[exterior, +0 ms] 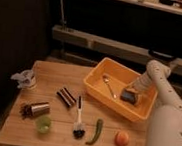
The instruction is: Place sponge in plastic cup
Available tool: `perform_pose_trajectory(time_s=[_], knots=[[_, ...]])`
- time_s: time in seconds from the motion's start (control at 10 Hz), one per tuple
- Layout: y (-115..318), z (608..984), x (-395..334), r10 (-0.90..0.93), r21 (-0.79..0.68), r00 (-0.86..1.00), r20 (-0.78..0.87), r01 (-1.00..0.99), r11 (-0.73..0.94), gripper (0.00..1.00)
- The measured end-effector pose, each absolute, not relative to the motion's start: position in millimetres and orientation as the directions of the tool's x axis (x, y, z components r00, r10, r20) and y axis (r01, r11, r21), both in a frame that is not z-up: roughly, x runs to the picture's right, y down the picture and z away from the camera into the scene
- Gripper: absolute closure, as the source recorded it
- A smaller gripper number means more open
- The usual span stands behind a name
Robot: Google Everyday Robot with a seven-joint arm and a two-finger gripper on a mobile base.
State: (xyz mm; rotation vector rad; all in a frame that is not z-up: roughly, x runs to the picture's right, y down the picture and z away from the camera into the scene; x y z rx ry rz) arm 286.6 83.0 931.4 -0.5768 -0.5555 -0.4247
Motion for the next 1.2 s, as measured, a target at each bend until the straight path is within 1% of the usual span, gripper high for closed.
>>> perform_pose_trajectory(time_s=[0.3,0.5,0.6,0.7,0.9,1.2], knots=[[54.0,886.8,283.4,-0.27,-0.286,0.741,0.614,0.528,0.799,1.0],[30.8,843.4,286.0,-0.323,-0.191,0.71,0.626,0.541,0.819,1.0],[21.8,827.8,283.5,-0.347,-0.151,0.693,0.632,0.549,0.822,1.0],[7.9,803.3,277.8,-0.388,-0.081,0.659,0.644,0.563,0.822,1.0],[-7.9,771.1,273.1,-0.451,0.017,0.61,0.652,0.583,0.813,1.0],[-36.0,710.2,253.3,-0.597,0.217,0.482,0.641,0.632,0.744,1.0]])
